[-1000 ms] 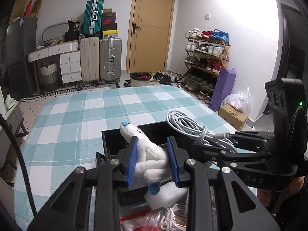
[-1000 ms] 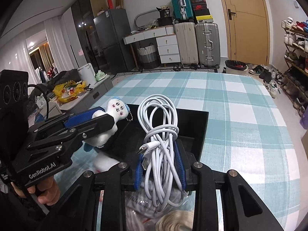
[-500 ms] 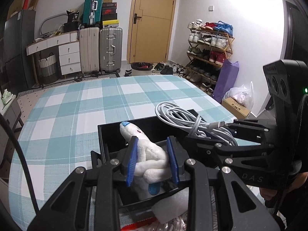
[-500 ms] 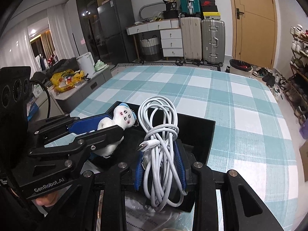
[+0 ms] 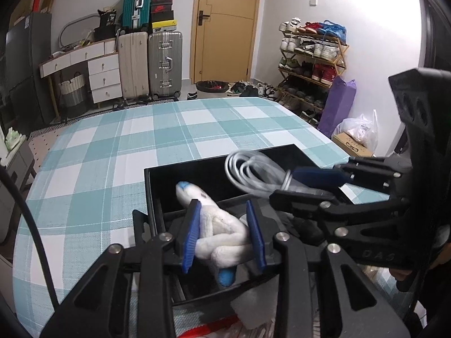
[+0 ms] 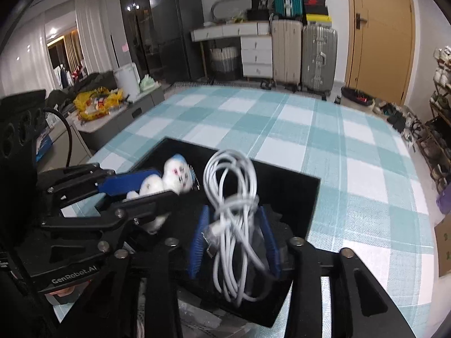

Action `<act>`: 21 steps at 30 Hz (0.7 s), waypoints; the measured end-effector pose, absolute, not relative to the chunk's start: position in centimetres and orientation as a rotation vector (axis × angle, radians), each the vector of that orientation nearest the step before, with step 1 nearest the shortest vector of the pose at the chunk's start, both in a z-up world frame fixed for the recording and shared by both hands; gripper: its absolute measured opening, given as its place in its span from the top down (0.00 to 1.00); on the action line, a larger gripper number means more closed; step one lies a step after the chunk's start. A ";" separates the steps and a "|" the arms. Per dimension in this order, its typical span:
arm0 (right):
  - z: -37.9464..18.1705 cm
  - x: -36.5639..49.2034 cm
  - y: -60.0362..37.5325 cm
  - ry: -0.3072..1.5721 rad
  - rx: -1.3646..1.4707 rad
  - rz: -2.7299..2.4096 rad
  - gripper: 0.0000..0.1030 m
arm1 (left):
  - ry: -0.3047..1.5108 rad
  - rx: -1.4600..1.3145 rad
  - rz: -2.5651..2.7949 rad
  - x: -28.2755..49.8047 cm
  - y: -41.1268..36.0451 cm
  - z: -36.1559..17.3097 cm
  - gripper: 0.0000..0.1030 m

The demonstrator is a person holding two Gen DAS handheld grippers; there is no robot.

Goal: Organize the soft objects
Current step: 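Open both grippers to drop the toy and cable into the box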

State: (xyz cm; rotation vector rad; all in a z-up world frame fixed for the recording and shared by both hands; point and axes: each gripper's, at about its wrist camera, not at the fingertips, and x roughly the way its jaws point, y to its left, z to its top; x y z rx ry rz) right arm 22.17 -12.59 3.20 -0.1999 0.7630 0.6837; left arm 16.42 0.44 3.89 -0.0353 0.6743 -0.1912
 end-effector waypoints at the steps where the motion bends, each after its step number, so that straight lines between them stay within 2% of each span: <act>1: 3.5 21.9 -12.8 0.752 -0.198 0.680 0.57 | 0.664 -0.027 -0.192 16.1 0.3 4.1 0.54; 2: 3.9 21.6 -13.1 0.735 -0.196 0.671 0.56 | 0.649 -0.025 -0.193 15.9 0.4 4.4 0.45; 4: 4.6 20.9 -13.9 0.717 -0.187 0.658 0.45 | 0.631 -0.029 -0.195 15.3 0.6 4.9 0.42; 5: 5.0 20.6 -14.3 0.709 -0.181 0.649 0.41 | 0.632 -0.032 -0.195 15.2 0.6 5.1 0.34; 6: 5.2 20.3 -14.7 0.698 -0.173 0.631 0.31 | 0.631 -0.036 -0.179 15.0 0.8 5.4 0.19; 7: 5.5 20.0 -15.4 0.685 -0.160 0.600 0.20 | 0.621 -0.042 -0.154 14.7 1.0 5.6 0.11; 8: 5.8 19.7 -16.1 0.678 -0.144 0.582 0.15 | 0.603 -0.052 -0.136 14.2 1.3 5.9 0.01; 11: 6.3 18.5 -17.8 0.669 -0.097 0.557 0.01 | 0.571 -0.076 -0.129 12.7 1.9 6.6 0.00; 21: 5.4 13.4 -20.8 0.681 -0.048 0.554 0.01 | 0.546 -0.049 -0.092 8.8 2.1 6.8 0.00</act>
